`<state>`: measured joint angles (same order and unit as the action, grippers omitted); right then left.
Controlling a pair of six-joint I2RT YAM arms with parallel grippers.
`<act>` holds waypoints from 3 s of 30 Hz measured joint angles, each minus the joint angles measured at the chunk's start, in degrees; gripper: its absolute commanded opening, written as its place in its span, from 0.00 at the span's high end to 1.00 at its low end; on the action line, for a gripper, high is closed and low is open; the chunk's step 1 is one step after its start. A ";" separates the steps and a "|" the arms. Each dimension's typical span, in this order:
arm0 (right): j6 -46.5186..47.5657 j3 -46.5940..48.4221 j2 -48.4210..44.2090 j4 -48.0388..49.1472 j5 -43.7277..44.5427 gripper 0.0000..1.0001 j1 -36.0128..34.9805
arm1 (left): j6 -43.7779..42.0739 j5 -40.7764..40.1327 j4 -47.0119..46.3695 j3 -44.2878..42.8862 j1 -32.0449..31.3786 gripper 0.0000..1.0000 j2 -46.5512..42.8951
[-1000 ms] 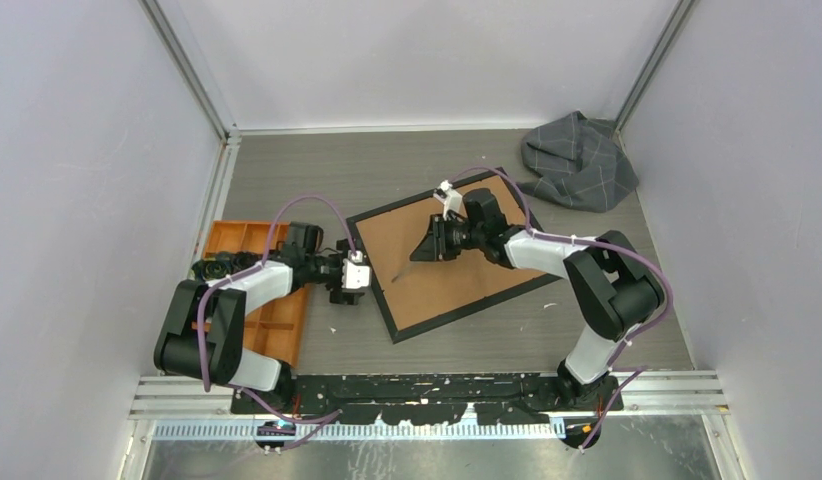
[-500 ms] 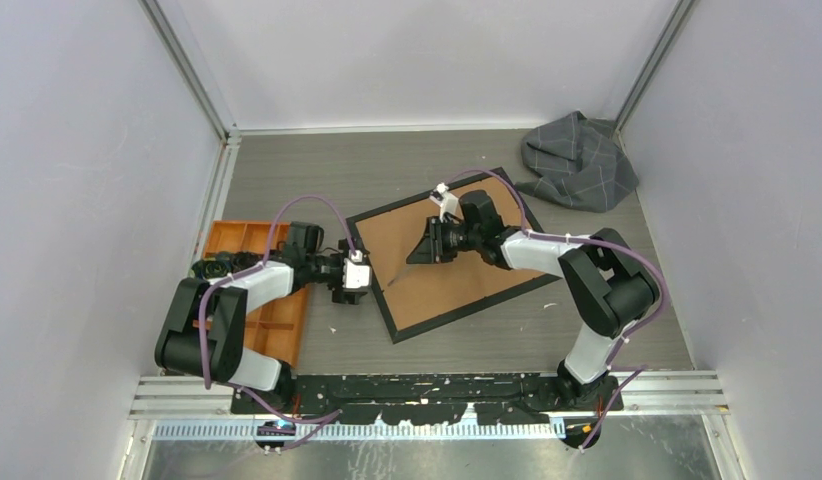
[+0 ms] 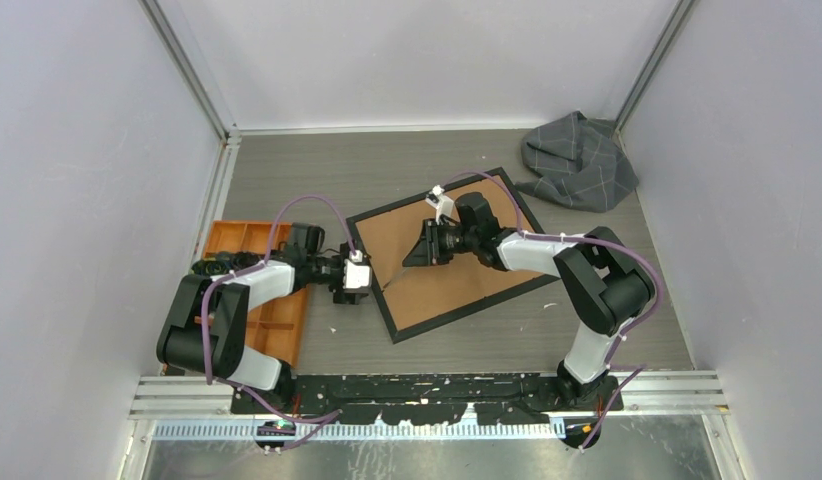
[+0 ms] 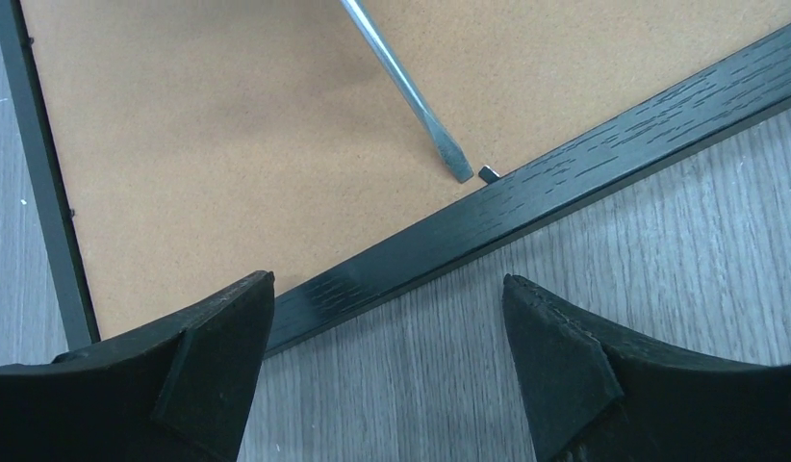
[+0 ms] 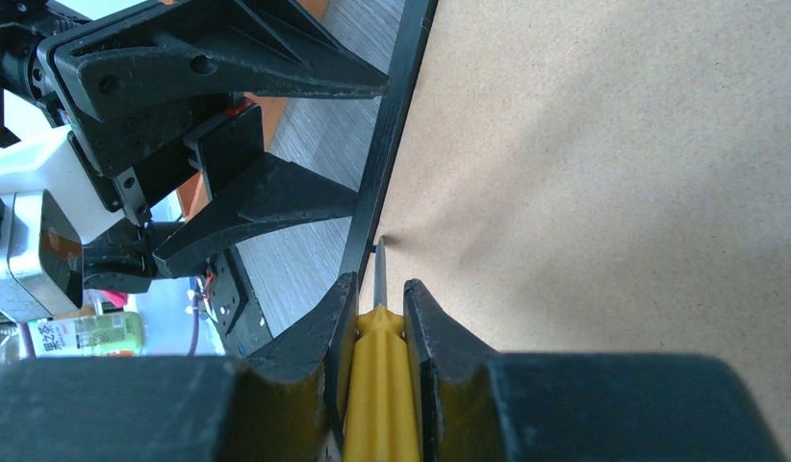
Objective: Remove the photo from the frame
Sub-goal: Release the photo frame item from the photo frame.
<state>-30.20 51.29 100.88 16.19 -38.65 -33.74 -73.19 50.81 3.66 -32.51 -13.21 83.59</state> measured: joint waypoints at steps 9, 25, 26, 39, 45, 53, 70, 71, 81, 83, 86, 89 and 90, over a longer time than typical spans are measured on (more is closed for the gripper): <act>1.36 0.90 0.00 -1.88 -0.46 0.99 -0.02 | 0.55 0.70 0.07 0.00 -0.24 0.15 0.66; 1.77 1.20 0.00 -3.41 -1.57 0.99 0.04 | 1.14 1.57 -0.02 -0.68 -1.79 0.28 2.45; 1.77 1.20 0.00 -3.41 -1.60 0.99 0.04 | 1.25 1.46 -0.02 -0.68 -1.88 0.31 2.49; 2.89 1.90 0.50 -4.79 -2.89 0.99 0.35 | 1.99 0.68 -0.15 -1.01 -2.80 0.50 2.86; 2.69 1.97 1.22 -4.33 -4.33 0.99 0.87 | 2.10 -0.13 -0.17 -1.03 -3.39 0.58 2.67; 3.21 2.45 2.32 -4.15 -6.36 0.99 1.46 | 2.58 -1.44 -0.17 -1.05 -4.09 0.65 2.34; 5.97 3.30 2.40 -8.50 -8.90 0.99 4.46 | 4.87 -2.86 -4.39 -1.05 -6.08 0.64 3.04; 6.23 3.48 2.45 -8.57 -8.90 0.99 4.42 | 5.01 -2.86 -4.46 -1.05 -6.08 0.64 3.04; 11.69 4.11 -1.49 -12.17 -3.76 0.99 1.05 | 6.21 -2.97 -4.83 -1.03 -6.25 0.70 3.04; 13.84 4.13 -3.61 -13.68 -0.17 0.99 -1.14 | 6.71 -3.08 -4.92 -1.05 -6.40 0.71 3.04; 17.18 4.48 -6.43 -16.22 5.81 0.99 -4.63 | 7.39 -3.39 -4.76 -1.25 -6.67 0.74 3.04; 18.34 4.94 -7.23 -17.62 8.52 0.99 -6.16 | 8.09 -3.76 -3.96 -1.84 -6.86 0.76 3.06; 18.34 5.01 -7.32 -17.81 8.94 0.99 -6.34 | 8.26 -3.91 -3.69 -1.99 -6.93 0.77 3.08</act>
<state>-11.86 56.29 93.56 -1.63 -29.71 -40.07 -64.93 46.89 -0.03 -34.50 -20.14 86.67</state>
